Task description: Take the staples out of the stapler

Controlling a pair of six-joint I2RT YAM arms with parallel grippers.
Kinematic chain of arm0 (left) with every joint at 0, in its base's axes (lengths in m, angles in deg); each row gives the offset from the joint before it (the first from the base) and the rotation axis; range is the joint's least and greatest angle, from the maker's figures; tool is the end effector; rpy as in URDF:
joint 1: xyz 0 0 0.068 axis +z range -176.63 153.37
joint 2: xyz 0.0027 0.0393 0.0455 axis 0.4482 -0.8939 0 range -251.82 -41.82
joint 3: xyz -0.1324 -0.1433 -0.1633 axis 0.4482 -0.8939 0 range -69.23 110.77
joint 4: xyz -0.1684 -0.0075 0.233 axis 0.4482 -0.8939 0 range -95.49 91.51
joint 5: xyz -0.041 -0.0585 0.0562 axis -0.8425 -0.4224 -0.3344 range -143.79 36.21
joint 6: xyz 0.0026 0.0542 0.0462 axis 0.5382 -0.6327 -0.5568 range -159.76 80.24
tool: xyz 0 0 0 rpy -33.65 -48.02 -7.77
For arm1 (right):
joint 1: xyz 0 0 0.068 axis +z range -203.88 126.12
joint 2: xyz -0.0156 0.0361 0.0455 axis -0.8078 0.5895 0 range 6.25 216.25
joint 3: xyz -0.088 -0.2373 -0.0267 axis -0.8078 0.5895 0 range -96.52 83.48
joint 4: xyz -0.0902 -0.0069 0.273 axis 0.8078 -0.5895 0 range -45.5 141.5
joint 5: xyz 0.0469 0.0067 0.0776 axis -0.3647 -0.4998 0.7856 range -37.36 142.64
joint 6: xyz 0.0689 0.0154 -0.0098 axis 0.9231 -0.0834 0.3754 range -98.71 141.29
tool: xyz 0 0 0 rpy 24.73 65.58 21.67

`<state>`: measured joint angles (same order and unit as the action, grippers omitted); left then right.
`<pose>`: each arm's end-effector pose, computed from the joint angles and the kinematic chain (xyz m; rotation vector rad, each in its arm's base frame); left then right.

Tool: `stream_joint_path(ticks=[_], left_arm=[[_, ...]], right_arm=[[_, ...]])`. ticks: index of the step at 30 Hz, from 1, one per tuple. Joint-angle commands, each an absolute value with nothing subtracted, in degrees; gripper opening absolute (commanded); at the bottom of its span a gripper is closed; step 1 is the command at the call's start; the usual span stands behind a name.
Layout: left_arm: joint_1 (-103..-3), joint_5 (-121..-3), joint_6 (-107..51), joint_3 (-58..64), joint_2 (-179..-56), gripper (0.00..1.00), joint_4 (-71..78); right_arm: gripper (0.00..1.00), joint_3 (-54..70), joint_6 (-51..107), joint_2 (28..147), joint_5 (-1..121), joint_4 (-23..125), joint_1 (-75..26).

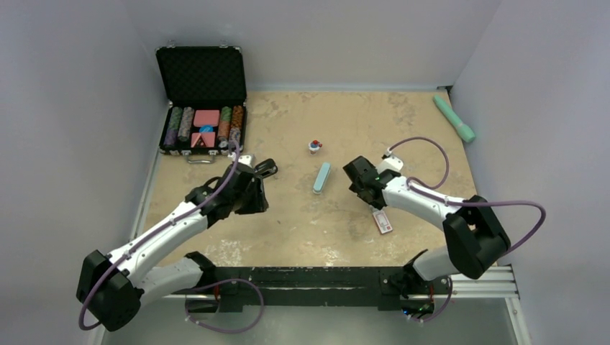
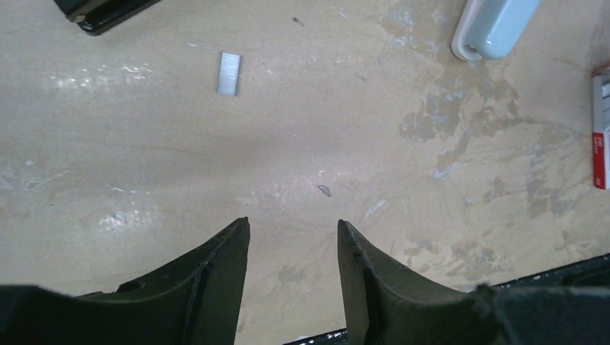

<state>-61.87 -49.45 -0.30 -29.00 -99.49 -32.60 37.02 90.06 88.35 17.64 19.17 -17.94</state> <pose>0.2063 -0.1403 0.1922 -0.1264 2.5229 -0.4583 0.2534 0.1422 0.1329 0.8300 2.2895 -0.0936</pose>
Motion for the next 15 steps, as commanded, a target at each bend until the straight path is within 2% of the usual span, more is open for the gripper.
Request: stream_joint_path(ticks=[1, 7, 15], left_arm=[[-61.58, -39.91, -2.18, -22.85, -103.3, 0.52, -35.19], [-61.56, -34.63, -5.82, -15.27, -119.84, 0.44, -36.93], [-61.55, -33.37, -7.68, -10.55, -132.33, 0.43, -35.52]], right_arm=[[0.68, 33.32, 88.16, 85.13, 16.6, 17.86, -18.02], [0.67, 31.46, 83.02, 76.64, 18.19, 17.13, -17.94], [0.66, 30.67, 76.91, 66.7, 21.72, 16.86, -17.85]])
